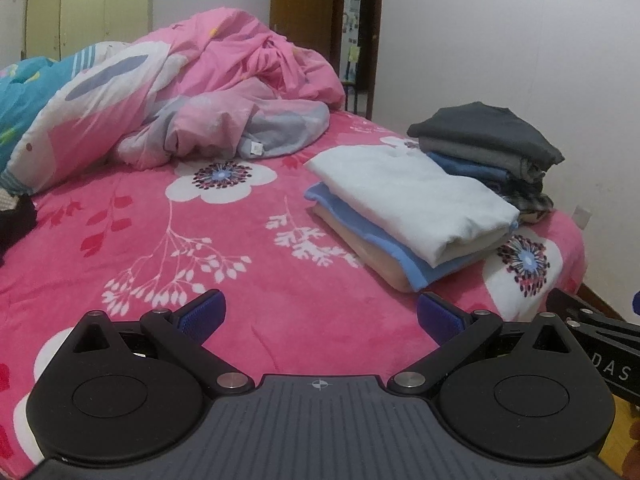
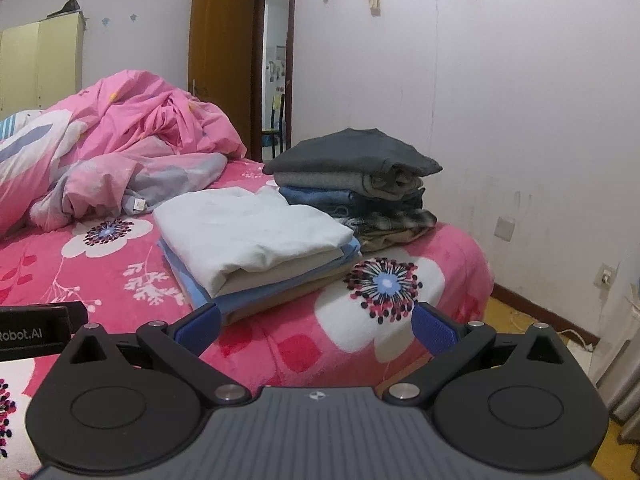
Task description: Fold clothes
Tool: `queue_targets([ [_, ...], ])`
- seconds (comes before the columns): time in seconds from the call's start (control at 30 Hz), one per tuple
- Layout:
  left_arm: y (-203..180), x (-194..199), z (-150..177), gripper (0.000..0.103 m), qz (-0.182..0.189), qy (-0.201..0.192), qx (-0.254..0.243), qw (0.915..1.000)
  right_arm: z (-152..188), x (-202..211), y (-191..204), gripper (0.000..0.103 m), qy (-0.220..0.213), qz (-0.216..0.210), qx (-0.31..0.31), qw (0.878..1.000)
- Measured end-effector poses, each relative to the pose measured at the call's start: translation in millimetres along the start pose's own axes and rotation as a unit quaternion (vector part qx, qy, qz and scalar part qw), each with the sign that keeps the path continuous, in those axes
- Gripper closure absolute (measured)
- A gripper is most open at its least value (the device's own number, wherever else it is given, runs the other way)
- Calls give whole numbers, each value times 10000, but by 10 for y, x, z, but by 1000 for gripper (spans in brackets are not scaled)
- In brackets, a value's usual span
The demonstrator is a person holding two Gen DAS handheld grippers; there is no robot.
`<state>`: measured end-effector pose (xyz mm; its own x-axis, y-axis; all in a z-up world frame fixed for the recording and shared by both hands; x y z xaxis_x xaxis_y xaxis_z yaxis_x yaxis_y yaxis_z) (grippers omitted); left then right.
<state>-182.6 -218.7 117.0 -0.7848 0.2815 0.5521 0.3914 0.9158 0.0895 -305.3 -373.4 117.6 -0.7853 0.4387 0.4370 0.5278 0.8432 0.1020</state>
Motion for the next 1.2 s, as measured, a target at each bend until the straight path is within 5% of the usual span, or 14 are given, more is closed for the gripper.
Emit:
queue_targets([
  [0.63, -29, 32, 22, 0, 111, -16, -15, 9999, 56, -28, 51, 0, 293, -45, -92, 9995],
  [1.2, -508, 25, 166, 0, 398, 79, -353, 9985, 216, 89, -398, 0, 414, 538, -204, 9975],
])
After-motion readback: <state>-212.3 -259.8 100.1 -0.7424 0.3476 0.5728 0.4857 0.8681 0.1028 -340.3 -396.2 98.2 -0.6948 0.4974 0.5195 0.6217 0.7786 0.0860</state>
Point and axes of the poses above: each gripper's, at about its wrist camera, not at the fingertips, and x roughly against the way its jaws point, y to its left, z to its underside, the point moved 6 cm from there along -x, roughly the way its jaws point, and after that the axes turned 14 degrees about -z, right-handed, at the moved point
